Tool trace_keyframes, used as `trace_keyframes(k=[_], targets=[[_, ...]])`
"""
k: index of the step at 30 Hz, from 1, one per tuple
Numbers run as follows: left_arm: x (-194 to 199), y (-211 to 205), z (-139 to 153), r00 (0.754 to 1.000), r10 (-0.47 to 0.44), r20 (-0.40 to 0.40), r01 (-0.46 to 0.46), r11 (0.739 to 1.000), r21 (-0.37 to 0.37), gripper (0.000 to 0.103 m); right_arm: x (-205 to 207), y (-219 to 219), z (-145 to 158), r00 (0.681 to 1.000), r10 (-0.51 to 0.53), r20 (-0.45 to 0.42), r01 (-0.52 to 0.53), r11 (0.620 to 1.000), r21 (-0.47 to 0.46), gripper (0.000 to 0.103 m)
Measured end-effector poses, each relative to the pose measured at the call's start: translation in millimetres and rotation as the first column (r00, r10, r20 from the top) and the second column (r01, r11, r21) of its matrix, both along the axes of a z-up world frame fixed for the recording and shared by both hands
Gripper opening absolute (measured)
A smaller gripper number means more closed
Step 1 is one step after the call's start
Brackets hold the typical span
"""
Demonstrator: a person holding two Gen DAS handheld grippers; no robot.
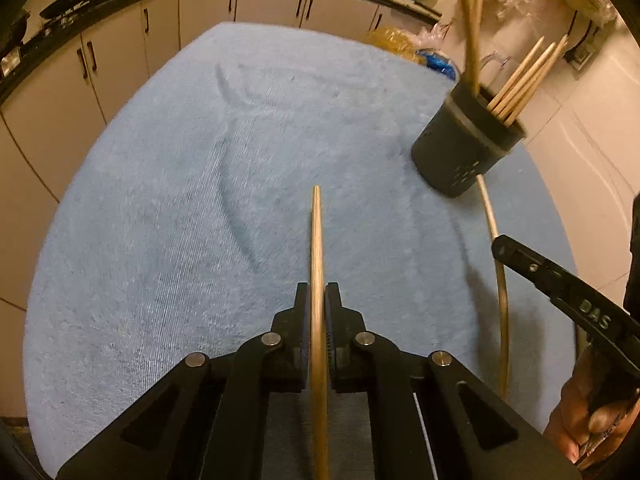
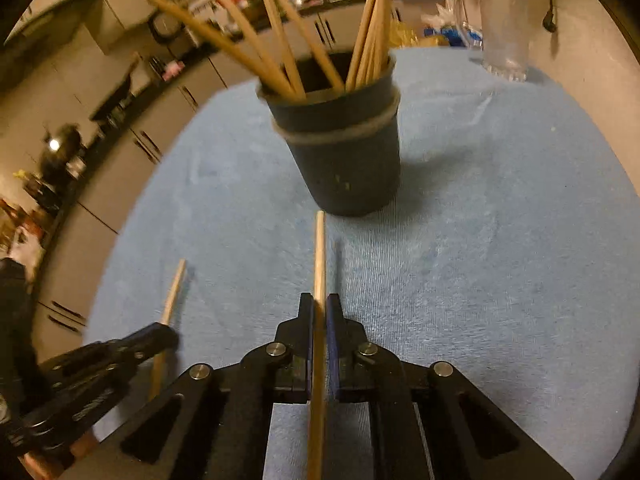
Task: Organize utensils
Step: 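Grasp a wooden chopstick on the towel with the left gripper while the right gripper grasps another, then lift both held chopsticks upright and carry them above the black holder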
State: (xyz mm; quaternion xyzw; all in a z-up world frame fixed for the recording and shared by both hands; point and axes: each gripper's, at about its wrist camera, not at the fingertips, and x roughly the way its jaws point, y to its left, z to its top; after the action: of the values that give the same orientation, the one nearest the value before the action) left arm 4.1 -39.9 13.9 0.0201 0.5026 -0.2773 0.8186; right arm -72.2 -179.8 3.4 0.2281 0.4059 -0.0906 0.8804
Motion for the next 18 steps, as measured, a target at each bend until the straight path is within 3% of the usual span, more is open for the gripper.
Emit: trace_keyframes(k=[4,9,14,18], targets=[[-7,1,30,0.997,-0.001,0.073,0.005,0.999,-0.052,0.006,-23,2,30,0.991,0.002,0.131,0.000,1.000,-0.020,0.007],[-18,9,63,0.989,0.009,0.149,0.006,0.995,-0.102,0.006,-53,7,66,0.955,0.006,0.297,0.018,0.997,-0.078,0.007],[-31,17,88,0.976,0.025,0.214,0.002,0.992,-0.126,0.006,-76,19,90,0.915,0.016,0.404,0.037,0.992,-0.123,0.007],[-42,16,100,0.965,0.025,0.260,0.009,0.991,-0.132,0.006,-85,22,99,0.899,0.018,0.438,0.055,0.987,-0.153,0.007]])
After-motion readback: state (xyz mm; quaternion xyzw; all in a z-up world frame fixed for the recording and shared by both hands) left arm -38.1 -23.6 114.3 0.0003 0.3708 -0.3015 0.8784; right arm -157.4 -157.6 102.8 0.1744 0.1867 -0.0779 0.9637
